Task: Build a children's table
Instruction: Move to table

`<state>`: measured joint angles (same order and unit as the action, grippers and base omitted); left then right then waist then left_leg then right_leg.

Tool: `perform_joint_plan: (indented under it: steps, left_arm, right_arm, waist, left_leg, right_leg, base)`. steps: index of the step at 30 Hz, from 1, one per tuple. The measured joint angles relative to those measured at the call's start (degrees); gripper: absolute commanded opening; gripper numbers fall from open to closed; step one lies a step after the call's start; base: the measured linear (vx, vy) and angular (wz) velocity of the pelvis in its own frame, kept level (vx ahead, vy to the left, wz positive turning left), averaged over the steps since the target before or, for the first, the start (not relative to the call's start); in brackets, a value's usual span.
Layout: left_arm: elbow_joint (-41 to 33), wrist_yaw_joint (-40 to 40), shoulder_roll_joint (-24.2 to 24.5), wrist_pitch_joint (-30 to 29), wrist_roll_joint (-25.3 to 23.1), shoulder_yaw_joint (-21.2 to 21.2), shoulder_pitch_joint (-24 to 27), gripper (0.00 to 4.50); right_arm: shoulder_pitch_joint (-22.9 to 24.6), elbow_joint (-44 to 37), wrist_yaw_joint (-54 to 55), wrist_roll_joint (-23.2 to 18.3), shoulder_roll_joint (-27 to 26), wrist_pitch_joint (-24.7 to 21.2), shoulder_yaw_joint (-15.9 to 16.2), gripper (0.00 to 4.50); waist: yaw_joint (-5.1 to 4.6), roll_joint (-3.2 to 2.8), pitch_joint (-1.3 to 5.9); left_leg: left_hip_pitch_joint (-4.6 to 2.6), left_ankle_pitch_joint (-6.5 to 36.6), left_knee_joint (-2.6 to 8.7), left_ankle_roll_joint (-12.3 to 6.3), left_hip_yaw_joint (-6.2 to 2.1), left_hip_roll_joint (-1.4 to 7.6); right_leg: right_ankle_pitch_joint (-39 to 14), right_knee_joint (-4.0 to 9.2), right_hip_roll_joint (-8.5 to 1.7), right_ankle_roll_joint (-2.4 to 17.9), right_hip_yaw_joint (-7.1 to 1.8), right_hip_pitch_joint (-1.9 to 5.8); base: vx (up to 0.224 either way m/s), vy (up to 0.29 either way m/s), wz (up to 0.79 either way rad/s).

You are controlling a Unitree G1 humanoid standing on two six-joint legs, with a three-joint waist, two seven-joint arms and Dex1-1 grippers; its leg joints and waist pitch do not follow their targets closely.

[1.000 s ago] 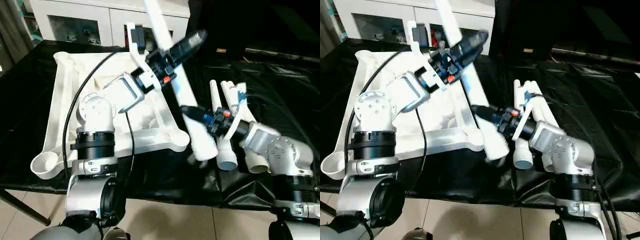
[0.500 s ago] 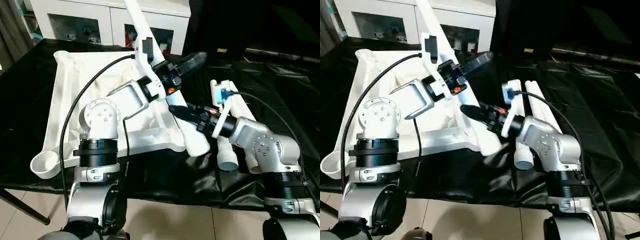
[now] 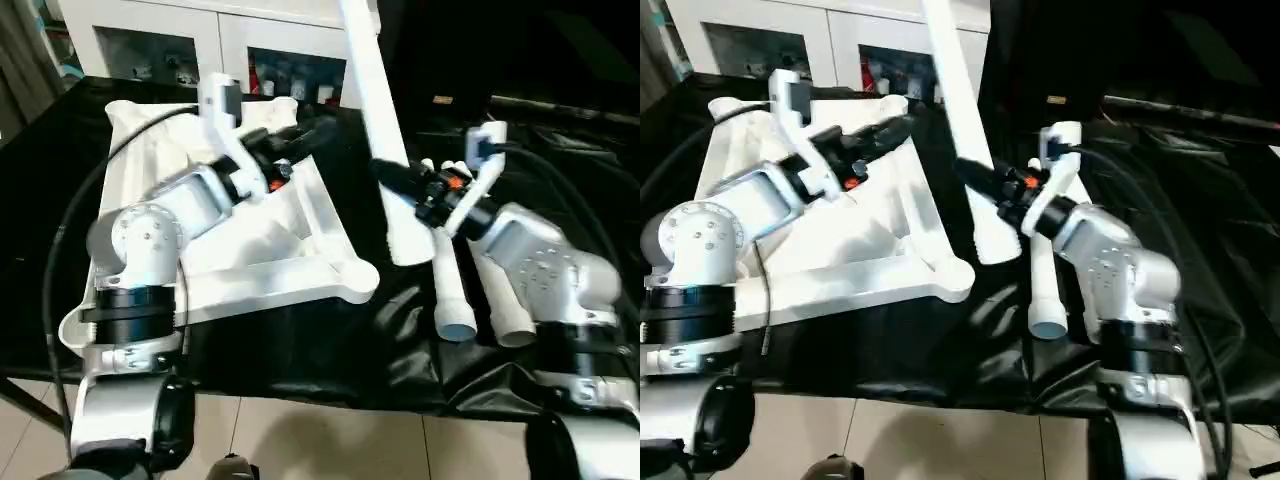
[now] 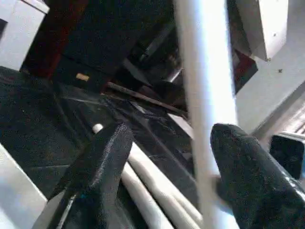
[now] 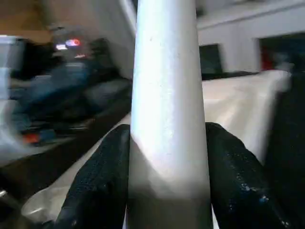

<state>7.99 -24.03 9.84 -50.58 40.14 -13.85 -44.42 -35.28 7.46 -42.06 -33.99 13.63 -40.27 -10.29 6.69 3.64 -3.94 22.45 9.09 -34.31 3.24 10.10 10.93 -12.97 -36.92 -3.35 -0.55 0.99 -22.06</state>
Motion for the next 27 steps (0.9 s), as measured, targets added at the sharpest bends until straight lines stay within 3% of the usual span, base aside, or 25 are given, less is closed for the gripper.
perform_joint_plan:
  steps: [2, 3, 7, 8, 12, 16, 24, 27]
  left_arm:
    - [0.35, -0.21, -1.46, 0.27, 0.22, 0.00, -0.04, 3.56]
    - [0.65, -0.22, -2.00, 0.29, 0.47, -0.11, -0.04, 3.84]
    - [1.93, -0.22, -2.89, 0.18, 0.86, -0.75, -0.07, 3.97]
    - [2.17, -0.20, -3.21, 0.19, 0.99, -1.02, -0.08, 4.28]
    - [3.81, -0.12, -4.73, 0.36, 2.84, -2.80, -0.55, 4.48]
    - [3.98, -0.66, -5.46, 0.06, 5.29, -3.87, -0.96, 4.50]
    - [3.17, -3.15, -4.82, -0.62, 5.30, -2.17, -1.31, 4.50]
    - [3.17, -3.15, -4.83, -0.63, 5.82, -2.14, -1.33, 4.50]
  right_arm:
    - [0.89, -2.98, -1.76, -0.81, 0.04, -0.79, 1.85, 1.82]
    - [1.38, -3.54, -1.88, -1.17, -0.08, -0.79, 1.99, 1.82]
    - [2.36, -4.53, -2.02, -1.23, -0.08, -0.79, 2.58, 1.82]
    - [2.43, -4.54, -2.01, -1.23, -0.15, -0.78, 2.64, 1.82]
    - [2.54, -4.59, -1.73, -1.21, -0.79, -0.70, 3.11, 1.81]
    - [2.47, -4.10, 0.57, -1.07, -1.83, -0.44, 3.28, 1.81]
    - [1.17, -0.04, 3.60, -0.09, -2.03, -0.21, 2.63, 1.81]
    - [1.64, -1.09, 1.73, -0.09, -1.22, -0.50, 4.00, 1.81]
  waist:
    - [-0.07, 0.01, 0.01]
    - [-0.04, 0.02, 0.01]
    - [-0.14, 0.01, 0.01]
    - [-0.17, 0.01, 0.01]
    - [-0.19, -0.03, -0.01]
    - [-0.19, -0.03, -0.01]
    - [-0.18, -0.03, -0.01]
    - [-0.18, -0.03, -0.01]
  left_leg:
    - [-0.01, 0.00, 0.00, 0.00, 0.00, 0.01]
    - [-0.02, 0.00, 0.00, 0.00, 0.00, 0.01]
    - [-0.06, -0.03, -0.01, 0.04, -0.01, 0.01]
    - [-0.05, -0.04, -0.01, 0.05, -0.01, 0.01]
    - [-0.04, -0.03, 0.01, 0.04, -0.01, 0.01]
    - [-0.04, -0.03, 0.03, 0.04, -0.01, 0.01]
    - [-0.04, -0.03, 0.04, 0.05, -0.01, 0.00]
    - [-0.04, -0.03, 0.08, 0.05, -0.01, 0.01]
  right_leg:
    - [0.00, -0.01, 0.00, 0.00, 0.00, 0.00]
    - [0.00, -0.01, 0.00, 0.00, 0.01, 0.01]
    - [0.04, -0.03, 0.00, -0.03, 0.00, 0.01]
    - [0.05, -0.03, 0.00, -0.04, 0.00, 0.01]
    - [0.05, -0.01, 0.00, -0.04, -0.01, 0.00]
    - [0.04, 0.00, 0.00, -0.04, 0.00, 0.00]
    - [0.05, 0.00, 0.00, -0.05, 0.00, 0.00]
    - [0.04, 0.02, 0.00, -0.05, 0.00, 0.00]
  base:
    - [0.000, 0.000, 0.00]
    - [0.000, 0.000, 0.00]
    - [0.000, 0.000, 0.00]
    - [0.000, 0.000, 0.00]
    - [0.000, 0.000, 0.00]
    - [0.000, 0.000, 0.00]
    - [0.000, 0.000, 0.00]
    - [0.000, 0.000, 0.00]
